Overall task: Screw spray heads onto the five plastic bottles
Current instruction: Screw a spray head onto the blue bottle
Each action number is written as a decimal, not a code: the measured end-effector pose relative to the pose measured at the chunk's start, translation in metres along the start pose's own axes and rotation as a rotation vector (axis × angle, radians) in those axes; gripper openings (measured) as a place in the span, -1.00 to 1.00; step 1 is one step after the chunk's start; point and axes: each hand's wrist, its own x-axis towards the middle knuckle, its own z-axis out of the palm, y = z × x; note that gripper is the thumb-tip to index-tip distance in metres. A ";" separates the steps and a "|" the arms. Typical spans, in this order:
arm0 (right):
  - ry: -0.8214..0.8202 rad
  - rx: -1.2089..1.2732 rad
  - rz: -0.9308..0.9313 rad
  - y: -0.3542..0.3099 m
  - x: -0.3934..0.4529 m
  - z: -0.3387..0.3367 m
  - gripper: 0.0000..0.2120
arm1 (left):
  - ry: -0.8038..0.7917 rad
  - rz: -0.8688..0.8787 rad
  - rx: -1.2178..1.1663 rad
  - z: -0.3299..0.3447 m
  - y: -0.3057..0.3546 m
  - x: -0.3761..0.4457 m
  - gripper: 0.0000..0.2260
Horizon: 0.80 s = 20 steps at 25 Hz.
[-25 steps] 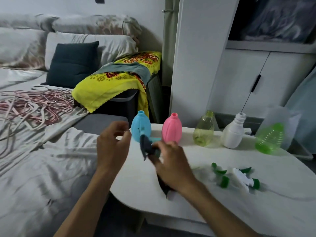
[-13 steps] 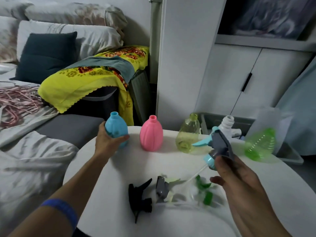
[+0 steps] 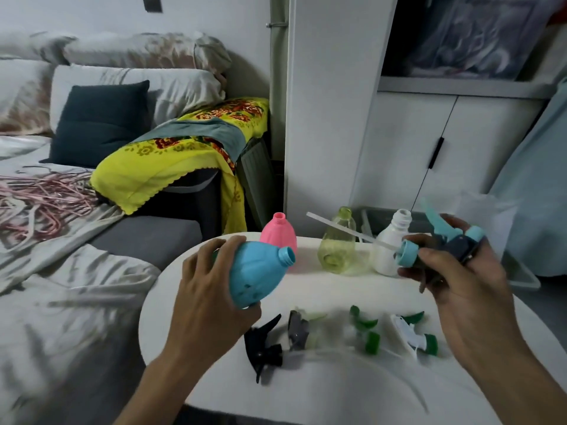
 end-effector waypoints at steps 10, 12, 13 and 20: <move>-0.183 -0.239 0.002 0.008 -0.008 -0.014 -0.54 | -0.053 0.118 0.104 0.001 0.006 0.001 -0.16; -0.234 -0.238 0.026 0.013 -0.012 -0.010 -0.52 | -0.093 0.199 0.096 0.005 0.014 0.001 -0.17; -0.258 -0.229 0.042 0.016 -0.015 -0.007 -0.51 | -0.116 0.232 0.083 0.008 0.019 -0.001 -0.18; -0.180 -0.237 -0.066 0.042 -0.041 0.019 -0.25 | -0.174 0.284 0.057 0.020 0.036 -0.003 -0.14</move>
